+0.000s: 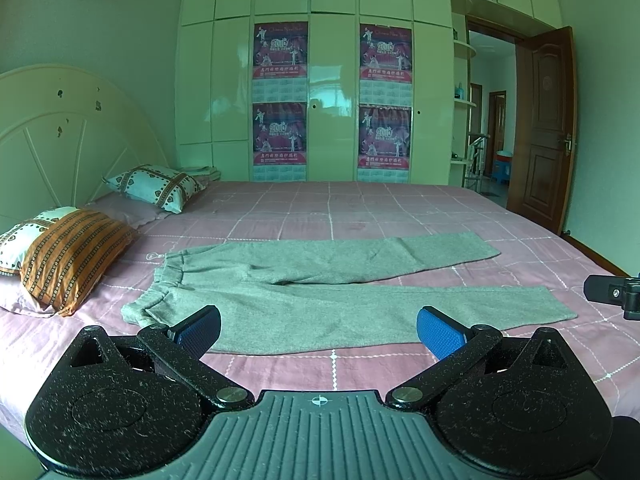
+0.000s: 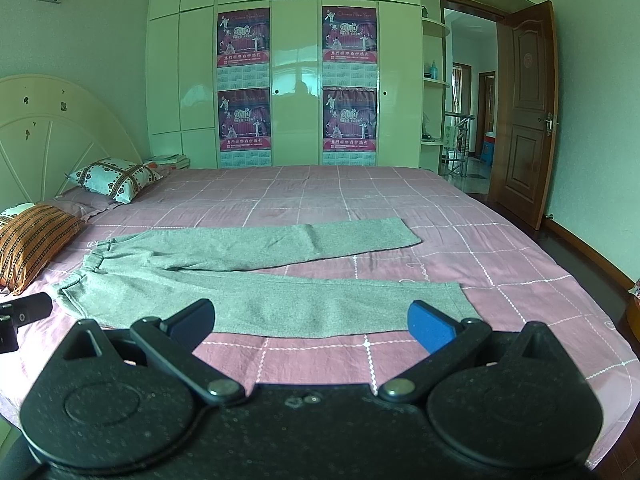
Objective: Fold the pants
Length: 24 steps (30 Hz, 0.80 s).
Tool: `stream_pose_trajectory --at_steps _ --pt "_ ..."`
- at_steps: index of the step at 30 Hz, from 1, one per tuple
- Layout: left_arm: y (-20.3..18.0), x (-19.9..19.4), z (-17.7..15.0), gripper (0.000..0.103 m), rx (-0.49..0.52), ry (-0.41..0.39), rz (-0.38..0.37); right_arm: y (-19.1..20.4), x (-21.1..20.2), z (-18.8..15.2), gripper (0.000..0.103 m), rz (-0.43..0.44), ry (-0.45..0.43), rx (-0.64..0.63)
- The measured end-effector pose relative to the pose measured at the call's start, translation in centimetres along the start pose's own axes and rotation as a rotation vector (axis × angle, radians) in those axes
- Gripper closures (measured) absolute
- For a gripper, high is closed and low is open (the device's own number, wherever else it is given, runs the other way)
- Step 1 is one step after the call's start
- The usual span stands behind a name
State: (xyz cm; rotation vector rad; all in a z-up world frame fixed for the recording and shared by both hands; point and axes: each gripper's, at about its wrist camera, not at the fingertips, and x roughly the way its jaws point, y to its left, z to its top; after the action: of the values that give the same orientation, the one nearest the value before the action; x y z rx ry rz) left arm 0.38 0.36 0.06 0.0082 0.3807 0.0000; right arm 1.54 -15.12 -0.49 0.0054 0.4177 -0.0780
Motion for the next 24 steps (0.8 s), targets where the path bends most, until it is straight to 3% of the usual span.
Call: stream_pose_trajectory --at_steps 5,8,11,13,15,20,24 --pt "0.2 0.2 0.1 0.000 0.008 0.012 0.011 0.1 0.0 0.0 0.006 0.002 0.000 0.000" --pt "0.7 1.2 0.3 0.000 0.018 0.026 0.063 0.0 0.0 0.0 0.006 0.006 -0.004 0.004" --pt "3.3 2.7 0.6 0.000 -0.076 0.030 0.129 -0.5 0.7 0.1 0.006 0.060 0.000 0.037" --pt "5.5 4.1 0.8 0.000 -0.129 0.045 0.102 -0.8 1.6 0.5 0.006 0.075 0.000 0.046" --pt "7.0 5.7 1.2 0.000 -0.120 0.061 0.083 -0.8 2.7 1.3 0.006 0.091 0.001 0.046" --pt "10.0 10.8 3.2 0.000 -0.047 0.087 0.152 -0.3 6.3 4.5 0.006 0.102 -0.002 0.007" --pt "13.6 15.8 5.5 0.000 -0.040 0.080 0.167 0.8 10.5 7.1 0.019 0.162 -0.002 -0.035"
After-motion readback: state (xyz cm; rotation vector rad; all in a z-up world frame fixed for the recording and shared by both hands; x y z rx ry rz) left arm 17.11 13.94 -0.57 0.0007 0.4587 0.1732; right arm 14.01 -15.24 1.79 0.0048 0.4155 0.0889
